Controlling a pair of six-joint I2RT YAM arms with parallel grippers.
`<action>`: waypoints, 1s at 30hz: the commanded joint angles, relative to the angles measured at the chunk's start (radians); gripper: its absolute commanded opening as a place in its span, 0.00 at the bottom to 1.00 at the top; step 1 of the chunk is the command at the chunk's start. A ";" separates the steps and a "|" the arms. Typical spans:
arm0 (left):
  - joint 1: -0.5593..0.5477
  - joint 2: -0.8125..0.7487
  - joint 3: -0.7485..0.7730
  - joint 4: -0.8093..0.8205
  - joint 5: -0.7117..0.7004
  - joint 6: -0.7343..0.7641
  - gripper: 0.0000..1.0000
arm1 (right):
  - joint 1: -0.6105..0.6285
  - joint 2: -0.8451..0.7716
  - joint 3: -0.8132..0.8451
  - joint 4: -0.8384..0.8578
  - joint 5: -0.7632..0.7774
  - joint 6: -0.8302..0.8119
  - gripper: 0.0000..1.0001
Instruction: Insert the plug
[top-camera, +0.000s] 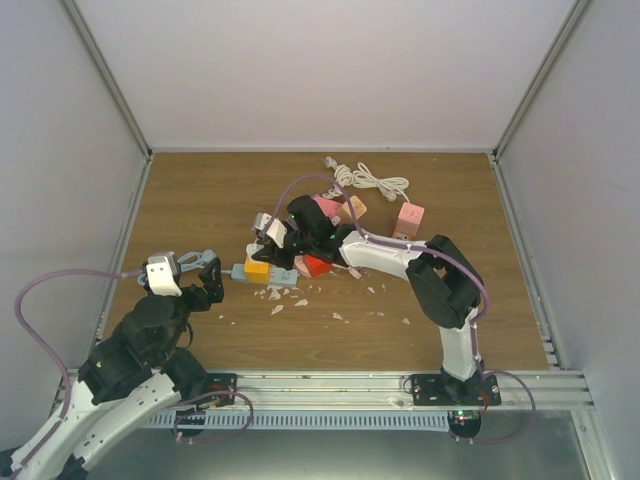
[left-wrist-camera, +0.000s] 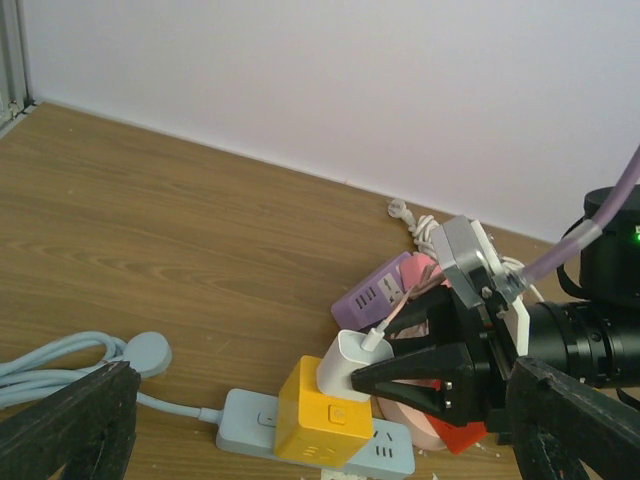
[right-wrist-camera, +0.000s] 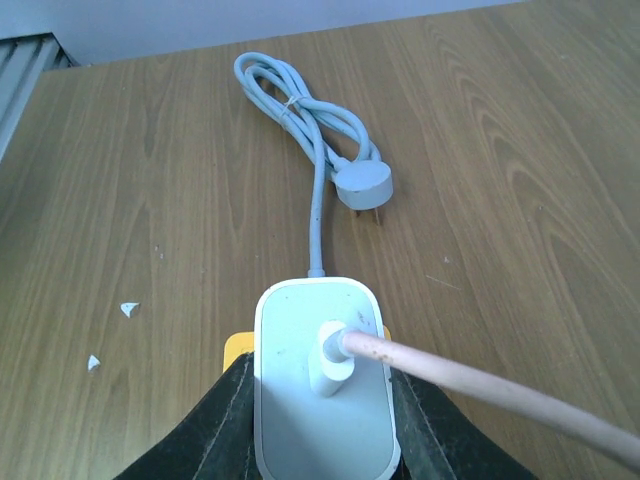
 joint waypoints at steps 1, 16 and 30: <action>0.002 0.004 -0.009 0.056 -0.007 0.005 0.99 | 0.017 0.016 -0.086 -0.074 0.150 -0.076 0.01; 0.003 0.012 -0.009 0.056 -0.007 0.004 0.99 | 0.026 0.043 -0.117 -0.175 0.193 -0.163 0.01; 0.002 0.010 -0.009 0.055 -0.008 0.004 0.99 | 0.058 0.103 -0.160 -0.204 0.377 -0.178 0.01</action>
